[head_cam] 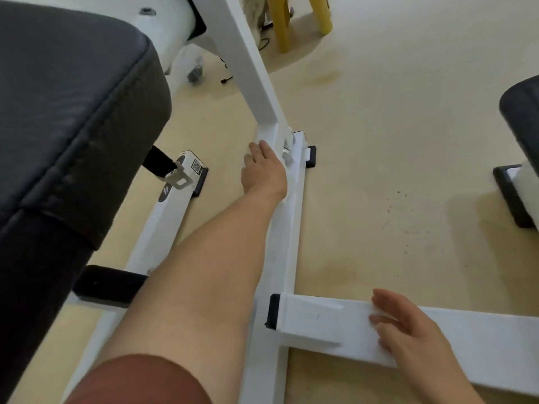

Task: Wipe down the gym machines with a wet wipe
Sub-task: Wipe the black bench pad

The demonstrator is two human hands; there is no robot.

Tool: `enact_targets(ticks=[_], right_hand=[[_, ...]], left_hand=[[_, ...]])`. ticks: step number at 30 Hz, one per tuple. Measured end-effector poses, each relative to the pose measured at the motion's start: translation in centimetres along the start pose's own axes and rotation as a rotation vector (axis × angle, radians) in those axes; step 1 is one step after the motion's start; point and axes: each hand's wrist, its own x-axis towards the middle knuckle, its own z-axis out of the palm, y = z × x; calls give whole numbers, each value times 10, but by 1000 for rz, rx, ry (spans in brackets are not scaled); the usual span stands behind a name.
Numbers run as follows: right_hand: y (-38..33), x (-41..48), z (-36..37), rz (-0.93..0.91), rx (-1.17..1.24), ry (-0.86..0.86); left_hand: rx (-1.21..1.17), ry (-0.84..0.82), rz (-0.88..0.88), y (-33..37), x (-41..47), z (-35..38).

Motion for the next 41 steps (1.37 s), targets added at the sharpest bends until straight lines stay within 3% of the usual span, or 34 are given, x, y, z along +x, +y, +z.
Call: enact_targets(ticks=[5, 7, 9, 11, 14, 17, 20, 22, 24, 29, 32, 37, 41], right_hand=[[-33, -29, -4, 59, 134, 25], [-52, -52, -10, 76, 182, 29], [-72, -78, -19, 87, 188, 30], [-93, -104, -28, 107, 187, 14], [-127, -138, -43, 184, 195, -16], [-164, -168, -67, 318, 210, -102], [-208, -203, -90, 359, 340, -284], [-231, -226, -94, 315, 361, -237], [-258, -250, -91, 263, 324, -82], [-317, -303, -84, 176, 128, 18], [-342, -322, -77, 121, 139, 43], [-371, -343, -57, 136, 137, 19], [-380, -342, -27, 275, 176, -128]], left_hand=[[192, 30, 162, -8, -46, -1], [53, -21, 138, -17, -77, -13], [-194, -44, -1, -23, -110, -39], [-547, -61, -276, -18, -147, -64], [-1385, -162, -734, 14, -209, -102], [-1896, -487, -757, 34, -274, -160], [-2073, -732, -656, 24, -323, -225], [-2102, -780, -599, 12, -345, -264], [-2132, -742, -599, 0, -361, -302], [-2067, -507, -826, -23, -377, -379], [-1976, -391, -871, -29, -381, -411], [-1526, -115, -538, -64, -385, -442], [-1356, -112, -453, -121, -371, -437]])
